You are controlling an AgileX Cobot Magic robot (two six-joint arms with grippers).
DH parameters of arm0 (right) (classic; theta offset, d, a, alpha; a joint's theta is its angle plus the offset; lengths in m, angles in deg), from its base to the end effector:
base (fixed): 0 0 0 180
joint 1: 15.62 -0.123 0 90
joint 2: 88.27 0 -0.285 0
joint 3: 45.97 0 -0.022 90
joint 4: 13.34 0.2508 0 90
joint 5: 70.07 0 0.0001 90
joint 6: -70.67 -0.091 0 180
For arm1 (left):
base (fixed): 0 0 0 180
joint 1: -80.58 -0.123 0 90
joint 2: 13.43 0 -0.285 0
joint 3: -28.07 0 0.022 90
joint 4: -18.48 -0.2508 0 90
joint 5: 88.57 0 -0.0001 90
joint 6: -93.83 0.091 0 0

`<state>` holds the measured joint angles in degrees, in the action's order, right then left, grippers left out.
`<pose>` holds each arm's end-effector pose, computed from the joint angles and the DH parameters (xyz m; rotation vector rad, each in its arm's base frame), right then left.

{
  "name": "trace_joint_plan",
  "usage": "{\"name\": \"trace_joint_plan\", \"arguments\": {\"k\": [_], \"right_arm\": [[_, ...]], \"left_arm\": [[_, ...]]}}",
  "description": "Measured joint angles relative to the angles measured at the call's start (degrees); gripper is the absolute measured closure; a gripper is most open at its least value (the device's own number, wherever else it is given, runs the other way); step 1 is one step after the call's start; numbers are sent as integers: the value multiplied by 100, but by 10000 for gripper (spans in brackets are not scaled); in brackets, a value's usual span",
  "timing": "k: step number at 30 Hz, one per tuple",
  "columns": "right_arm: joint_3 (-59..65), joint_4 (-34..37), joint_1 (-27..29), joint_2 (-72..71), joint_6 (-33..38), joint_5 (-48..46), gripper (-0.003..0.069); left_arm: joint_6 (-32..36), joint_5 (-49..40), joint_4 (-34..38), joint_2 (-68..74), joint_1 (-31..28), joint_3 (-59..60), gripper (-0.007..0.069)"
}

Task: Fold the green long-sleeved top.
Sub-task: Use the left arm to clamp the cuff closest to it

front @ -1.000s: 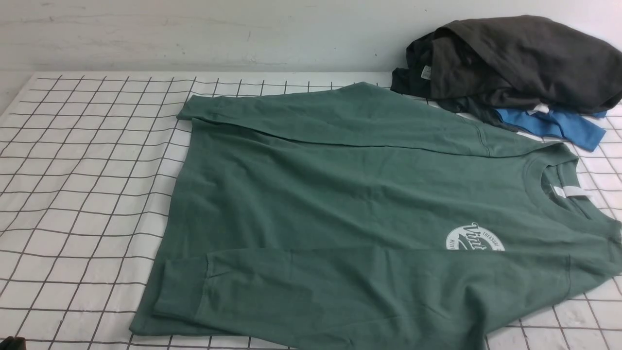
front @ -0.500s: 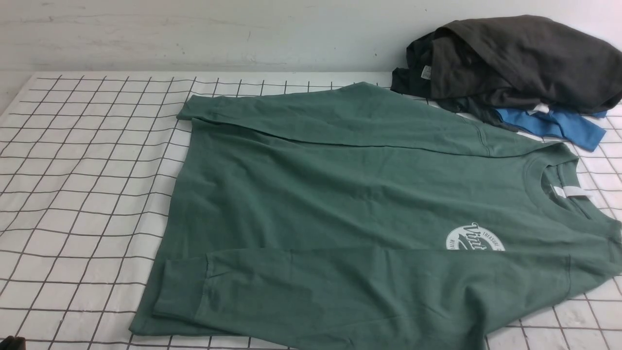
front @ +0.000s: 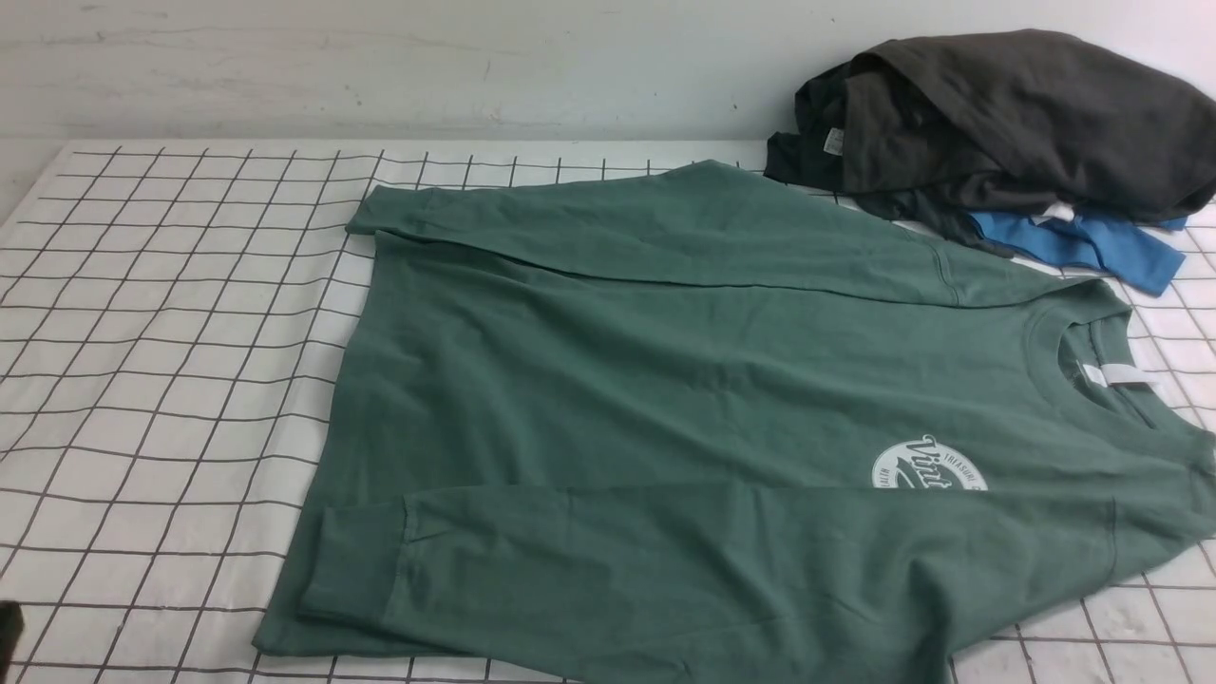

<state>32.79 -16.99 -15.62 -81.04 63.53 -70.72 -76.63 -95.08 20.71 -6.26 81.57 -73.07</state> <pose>0.0568 -0.0001 0.2036 0.0466 1.5116 0.0483 0.0568 -0.0014 0.1938 0.1205 1.6112 0.0818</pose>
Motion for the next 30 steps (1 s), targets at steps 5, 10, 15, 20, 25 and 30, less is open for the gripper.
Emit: {"name": "trace_joint_plan", "arguments": {"k": [5, 10, 15, 20, 25, 30], "right_arm": [[0, -17, 0, 0, -260, 1860, 673], [-11, 24, 0, 0, -426, 2607, 673], [-951, 6, 0, 196, -434, 1704, 672], [-2713, -629, 0, 1523, -429, -144, 671], [-3808, -926, -38, 3121, -322, -2437, 671], [-4168, -165, -335, 4806, 612, -4542, 671]], "left_arm": [[-23, 1752, 5, 0, 0, 0, 631], [-954, 3397, 173, 0, 0, -23, 631], [-1578, 2708, 263, 556, 0, -1317, 631], [-1256, 961, 252, 2331, 0, -3245, 631], [-1069, -1020, 431, 4041, 96, -4230, 631], [-383, -2909, 1001, 5710, 471, -4580, 627]]}}
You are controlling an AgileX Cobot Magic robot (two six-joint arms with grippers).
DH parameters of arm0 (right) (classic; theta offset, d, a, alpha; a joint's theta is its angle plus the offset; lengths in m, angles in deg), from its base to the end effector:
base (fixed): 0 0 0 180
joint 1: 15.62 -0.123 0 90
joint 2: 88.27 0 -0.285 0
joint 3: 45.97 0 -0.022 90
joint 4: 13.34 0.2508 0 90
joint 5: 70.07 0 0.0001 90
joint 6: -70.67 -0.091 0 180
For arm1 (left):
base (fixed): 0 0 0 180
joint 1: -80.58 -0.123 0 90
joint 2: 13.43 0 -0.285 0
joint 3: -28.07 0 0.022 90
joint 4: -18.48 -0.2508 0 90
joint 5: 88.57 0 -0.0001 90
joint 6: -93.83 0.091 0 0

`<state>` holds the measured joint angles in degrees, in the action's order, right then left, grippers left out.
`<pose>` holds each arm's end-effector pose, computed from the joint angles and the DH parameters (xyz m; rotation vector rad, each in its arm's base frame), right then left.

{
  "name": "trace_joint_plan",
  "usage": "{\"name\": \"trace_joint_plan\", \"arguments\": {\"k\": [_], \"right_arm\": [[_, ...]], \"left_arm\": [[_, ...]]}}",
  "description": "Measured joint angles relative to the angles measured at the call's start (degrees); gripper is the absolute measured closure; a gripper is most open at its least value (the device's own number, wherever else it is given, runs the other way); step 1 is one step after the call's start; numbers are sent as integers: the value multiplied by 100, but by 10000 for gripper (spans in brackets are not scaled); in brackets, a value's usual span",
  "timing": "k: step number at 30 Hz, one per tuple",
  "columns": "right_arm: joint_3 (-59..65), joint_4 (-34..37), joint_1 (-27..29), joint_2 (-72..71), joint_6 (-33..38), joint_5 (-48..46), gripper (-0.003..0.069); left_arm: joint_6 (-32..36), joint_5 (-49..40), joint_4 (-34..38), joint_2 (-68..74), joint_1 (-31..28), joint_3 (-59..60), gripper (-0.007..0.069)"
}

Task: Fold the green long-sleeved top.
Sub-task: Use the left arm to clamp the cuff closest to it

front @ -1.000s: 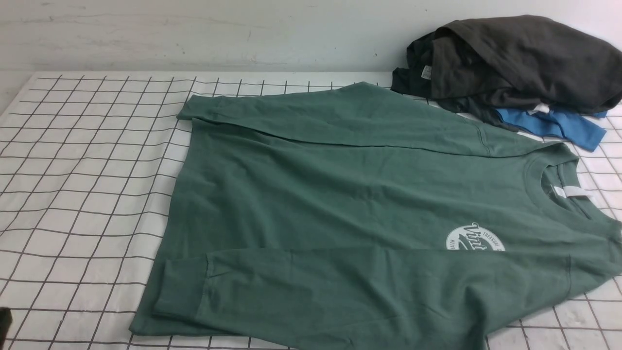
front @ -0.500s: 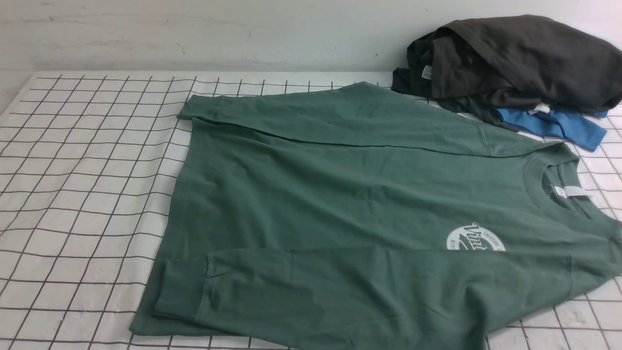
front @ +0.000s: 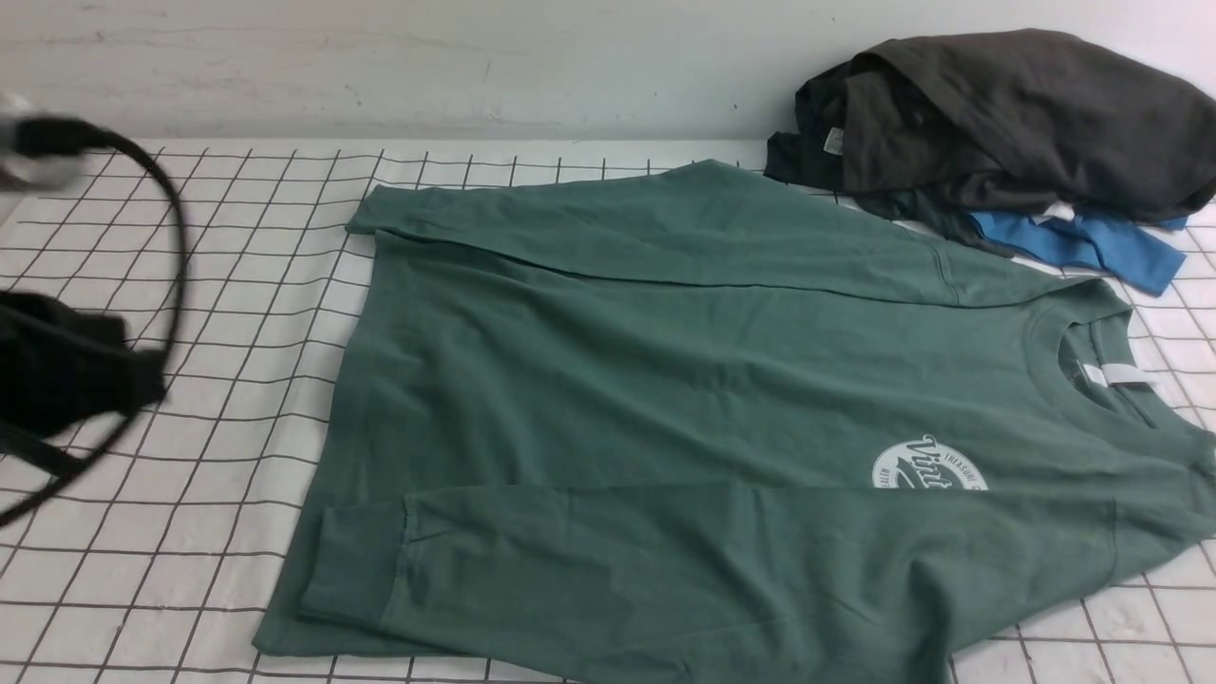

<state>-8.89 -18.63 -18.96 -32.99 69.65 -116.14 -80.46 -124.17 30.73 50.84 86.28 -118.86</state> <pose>0.1496 0.0027 0.3010 -0.0957 2.4109 -0.0747 0.1925 -0.0305 0.3087 0.0916 2.3118 -0.2319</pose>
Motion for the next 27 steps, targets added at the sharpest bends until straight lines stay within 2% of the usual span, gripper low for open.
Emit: {"name": "trace_joint_plan", "arguments": {"k": [2, 4, 11, 13, 17, 20, 27], "right_arm": [[0, 198, -95, 265, 226, -122, 671], [-12, 653, -358, 796, 761, -125, 670], [-12, 1529, -812, 1729, 1650, 732, 669], [-12, 1671, -838, 1875, 1715, 911, 669], [-12, 1869, -842, 1959, 1739, 1004, 669], [-13, 1968, -842, 1959, 1745, 1058, 669], [-18, 1998, -842, 1959, 1745, 1058, 669]], "left_arm": [[169, -155, 106, 302, 71, -14, 617], [500, -258, 298, 986, 206, -27, 565], [625, 185, 424, 2619, 261, -186, 283], [625, 374, 424, 3038, 261, -259, 246], [625, 559, 431, 3653, 261, -407, 252], [625, 597, 436, 4073, 261, -599, 312], [642, 805, 466, 4361, 261, -707, 560]]}}
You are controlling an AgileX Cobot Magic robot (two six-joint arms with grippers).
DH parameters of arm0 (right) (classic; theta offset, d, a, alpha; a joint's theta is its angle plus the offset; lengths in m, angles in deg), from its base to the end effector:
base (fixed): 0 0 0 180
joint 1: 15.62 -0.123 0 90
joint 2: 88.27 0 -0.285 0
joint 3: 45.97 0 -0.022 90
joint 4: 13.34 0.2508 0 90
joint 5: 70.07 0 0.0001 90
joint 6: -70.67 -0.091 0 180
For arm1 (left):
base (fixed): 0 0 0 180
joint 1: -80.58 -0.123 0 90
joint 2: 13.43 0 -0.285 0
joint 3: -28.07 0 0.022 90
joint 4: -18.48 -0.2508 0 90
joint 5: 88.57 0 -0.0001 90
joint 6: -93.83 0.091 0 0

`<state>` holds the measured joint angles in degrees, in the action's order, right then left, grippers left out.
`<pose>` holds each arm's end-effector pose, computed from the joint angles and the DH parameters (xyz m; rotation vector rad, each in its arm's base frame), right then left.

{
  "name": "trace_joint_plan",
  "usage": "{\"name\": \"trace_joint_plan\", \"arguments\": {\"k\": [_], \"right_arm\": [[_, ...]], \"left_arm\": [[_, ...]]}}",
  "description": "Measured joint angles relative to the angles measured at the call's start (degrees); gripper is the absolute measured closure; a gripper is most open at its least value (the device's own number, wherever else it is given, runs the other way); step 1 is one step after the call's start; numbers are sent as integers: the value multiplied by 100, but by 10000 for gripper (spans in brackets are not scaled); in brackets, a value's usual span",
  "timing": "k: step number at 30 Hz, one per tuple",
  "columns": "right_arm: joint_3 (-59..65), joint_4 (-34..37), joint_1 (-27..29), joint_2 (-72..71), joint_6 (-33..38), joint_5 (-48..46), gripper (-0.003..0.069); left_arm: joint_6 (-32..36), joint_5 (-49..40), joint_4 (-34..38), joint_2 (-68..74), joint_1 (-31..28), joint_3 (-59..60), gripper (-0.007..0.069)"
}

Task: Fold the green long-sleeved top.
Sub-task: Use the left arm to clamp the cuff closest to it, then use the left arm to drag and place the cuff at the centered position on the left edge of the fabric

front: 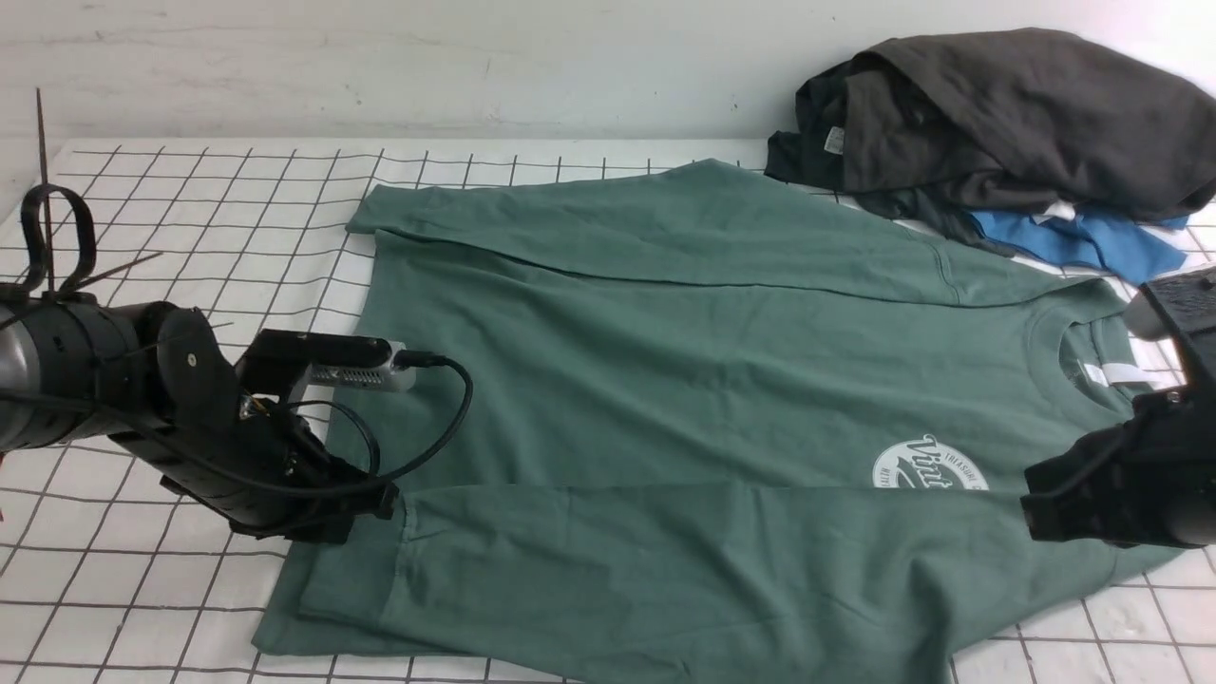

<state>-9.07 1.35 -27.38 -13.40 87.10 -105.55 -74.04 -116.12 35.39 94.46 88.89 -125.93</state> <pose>0.2092 0.0573 0.2506 -0.4153 2.5217 0.2384 0.3086 -0.0575 0.1512 0.1637 2.8007 -0.2362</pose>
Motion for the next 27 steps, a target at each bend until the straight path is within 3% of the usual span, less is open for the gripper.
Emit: {"name": "trace_joint_plan", "arguments": {"k": [4, 16, 23, 27], "right_arm": [[-1, 11, 0, 0, 0, 0, 669], [-1, 11, 0, 0, 146, 77, 669], [-1, 11, 0, 0, 156, 98, 669], [-1, 11, 0, 0, 164, 116, 669]], "left_arm": [[45, -141, 6, -95, 7, -103, 622], [506, -201, 1, -827, 7, -1427, 622], [381, 58, -224, 493, -108, -2145, 618], [78, -630, -285, 1329, -324, -3224, 543]]}}
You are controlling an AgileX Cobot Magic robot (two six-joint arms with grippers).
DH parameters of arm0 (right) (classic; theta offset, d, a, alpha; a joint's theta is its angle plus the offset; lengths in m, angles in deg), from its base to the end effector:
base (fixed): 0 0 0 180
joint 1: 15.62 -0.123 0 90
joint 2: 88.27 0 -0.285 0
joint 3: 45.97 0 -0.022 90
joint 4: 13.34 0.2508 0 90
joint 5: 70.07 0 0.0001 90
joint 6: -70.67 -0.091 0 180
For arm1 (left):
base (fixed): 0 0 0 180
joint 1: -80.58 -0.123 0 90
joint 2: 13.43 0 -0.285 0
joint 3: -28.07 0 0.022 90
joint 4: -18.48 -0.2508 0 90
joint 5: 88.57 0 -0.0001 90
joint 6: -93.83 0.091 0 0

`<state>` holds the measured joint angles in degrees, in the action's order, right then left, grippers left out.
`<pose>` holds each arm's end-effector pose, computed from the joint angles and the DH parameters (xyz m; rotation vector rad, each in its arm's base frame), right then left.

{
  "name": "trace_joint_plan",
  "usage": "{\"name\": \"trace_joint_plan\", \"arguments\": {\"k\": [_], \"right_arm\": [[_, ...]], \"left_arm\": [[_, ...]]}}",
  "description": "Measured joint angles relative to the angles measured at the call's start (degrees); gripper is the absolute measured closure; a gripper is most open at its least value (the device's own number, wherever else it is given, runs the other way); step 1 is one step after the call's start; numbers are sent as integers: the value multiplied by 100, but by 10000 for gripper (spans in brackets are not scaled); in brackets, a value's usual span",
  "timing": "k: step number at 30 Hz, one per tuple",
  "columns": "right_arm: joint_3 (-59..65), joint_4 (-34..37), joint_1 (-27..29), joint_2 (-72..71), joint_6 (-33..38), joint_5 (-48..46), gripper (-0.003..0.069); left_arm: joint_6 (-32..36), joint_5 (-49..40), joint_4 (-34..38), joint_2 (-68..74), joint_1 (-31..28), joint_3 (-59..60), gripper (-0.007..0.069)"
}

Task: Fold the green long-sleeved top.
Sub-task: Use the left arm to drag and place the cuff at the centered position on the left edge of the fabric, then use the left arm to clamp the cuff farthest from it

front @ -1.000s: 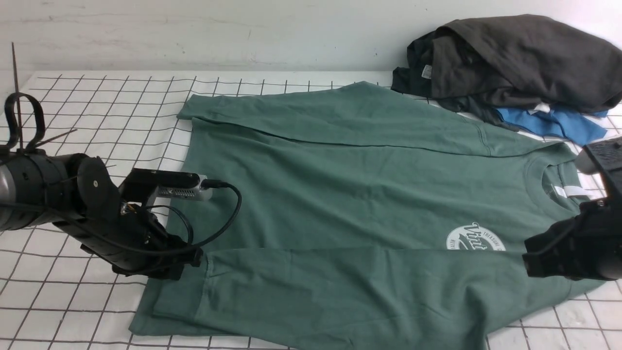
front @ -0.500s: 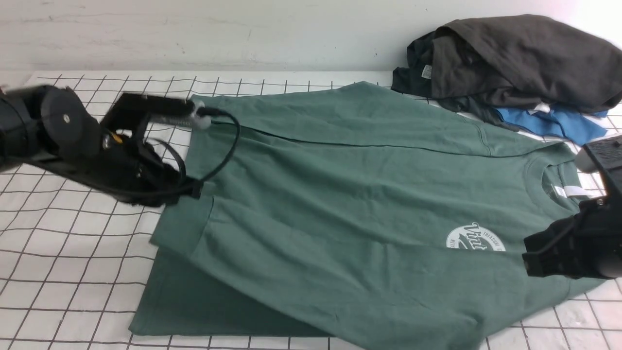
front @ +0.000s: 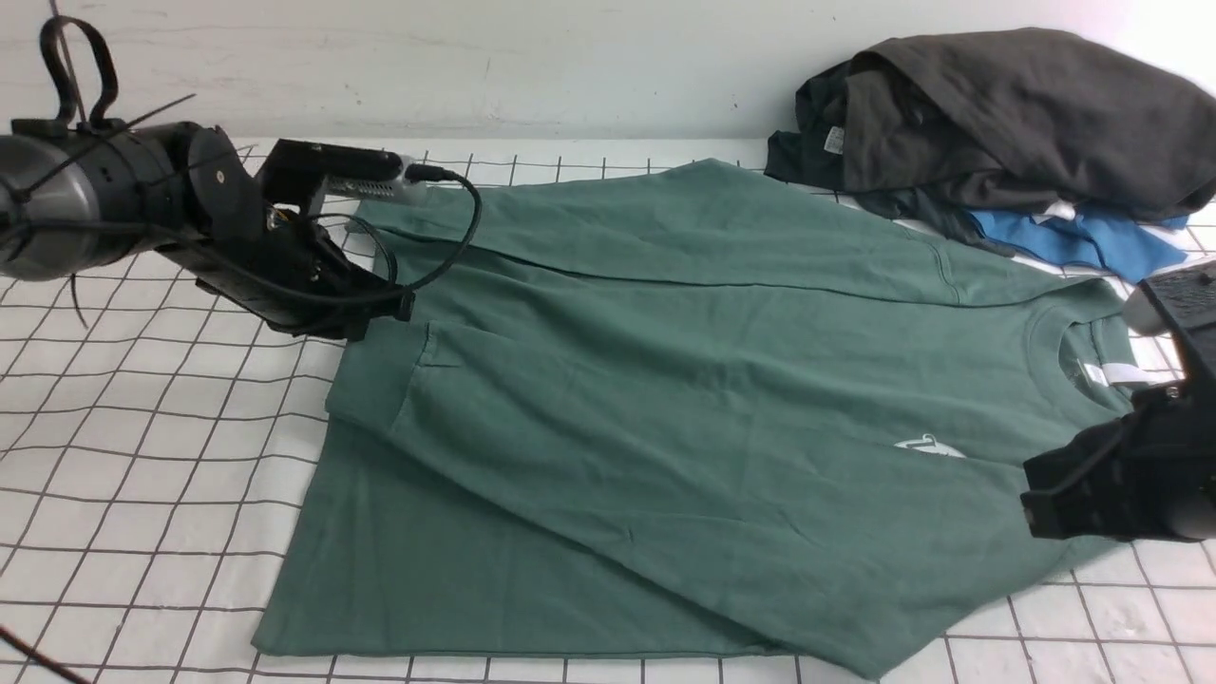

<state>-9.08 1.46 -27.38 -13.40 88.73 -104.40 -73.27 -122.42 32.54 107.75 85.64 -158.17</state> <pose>0.2108 0.0573 0.2516 -0.4425 2.4953 0.2248 0.4292 -0.0504 0.2045 0.1901 2.5744 -0.2006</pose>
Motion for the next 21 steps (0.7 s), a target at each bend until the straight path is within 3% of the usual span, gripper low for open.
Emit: {"name": "trace_joint_plan", "arguments": {"k": [3, 10, 14, 21], "right_arm": [[0, 0, 0, 0, 5, 48, 669], [-5, 37, 0, 115, 10, 161, 669], [-5, 122, 0, 230, 10, 155, 669], [-5, 133, 0, 272, 10, 64, 669]], "left_arm": [[-25, -306, -24, 260, -48, -611, 463], [-251, -752, 53, 1452, -85, -2968, 192], [-870, -955, 52, 2499, -274, -4413, 151], [-1589, -1047, -9, 3820, -491, -5971, 160]]}}
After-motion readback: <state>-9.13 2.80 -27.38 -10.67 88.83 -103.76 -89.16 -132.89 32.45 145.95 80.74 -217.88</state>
